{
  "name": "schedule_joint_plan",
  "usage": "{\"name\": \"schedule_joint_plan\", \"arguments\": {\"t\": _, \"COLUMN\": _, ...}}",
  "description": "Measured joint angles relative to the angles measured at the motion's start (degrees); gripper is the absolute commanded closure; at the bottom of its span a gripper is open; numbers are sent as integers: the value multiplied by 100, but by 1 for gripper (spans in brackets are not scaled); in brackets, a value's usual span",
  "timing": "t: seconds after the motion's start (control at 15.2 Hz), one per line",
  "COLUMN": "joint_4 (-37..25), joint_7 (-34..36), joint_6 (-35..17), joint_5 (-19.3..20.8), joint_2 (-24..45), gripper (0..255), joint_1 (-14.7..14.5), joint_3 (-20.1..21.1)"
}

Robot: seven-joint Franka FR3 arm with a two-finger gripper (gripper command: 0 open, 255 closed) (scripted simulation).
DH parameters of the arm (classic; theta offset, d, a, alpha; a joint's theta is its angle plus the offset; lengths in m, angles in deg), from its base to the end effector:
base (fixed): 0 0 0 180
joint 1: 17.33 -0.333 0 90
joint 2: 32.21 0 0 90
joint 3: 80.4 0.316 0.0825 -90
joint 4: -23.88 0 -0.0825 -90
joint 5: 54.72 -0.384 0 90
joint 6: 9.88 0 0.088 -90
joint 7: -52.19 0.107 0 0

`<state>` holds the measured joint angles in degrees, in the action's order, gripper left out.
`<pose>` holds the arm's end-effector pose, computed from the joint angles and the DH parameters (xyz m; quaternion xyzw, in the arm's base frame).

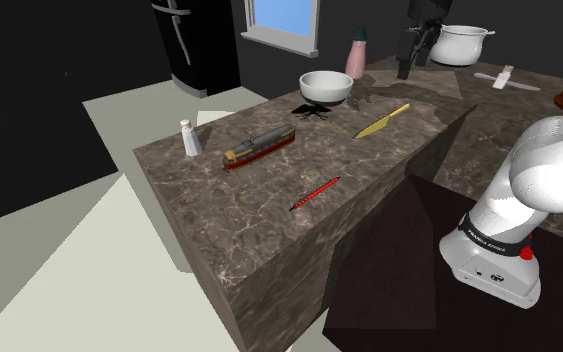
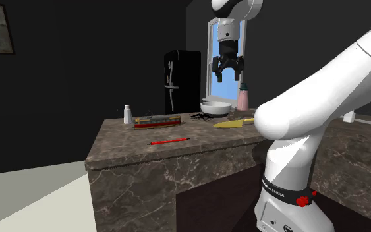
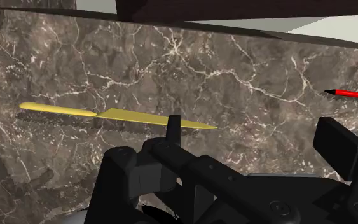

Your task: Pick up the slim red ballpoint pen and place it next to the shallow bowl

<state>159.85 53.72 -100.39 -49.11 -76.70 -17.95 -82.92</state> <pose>0.3093 -0.0244 0.5802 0.9991 -0.0226 -0.0086 0.0336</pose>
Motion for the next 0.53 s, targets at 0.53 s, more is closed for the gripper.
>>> {"name": "schedule_joint_plan", "arguments": {"t": 0.53, "joint_4": 465, "joint_7": -1076, "joint_6": -1061, "joint_5": 220, "joint_2": 405, "gripper": 0, "joint_1": -735, "joint_3": 240}}
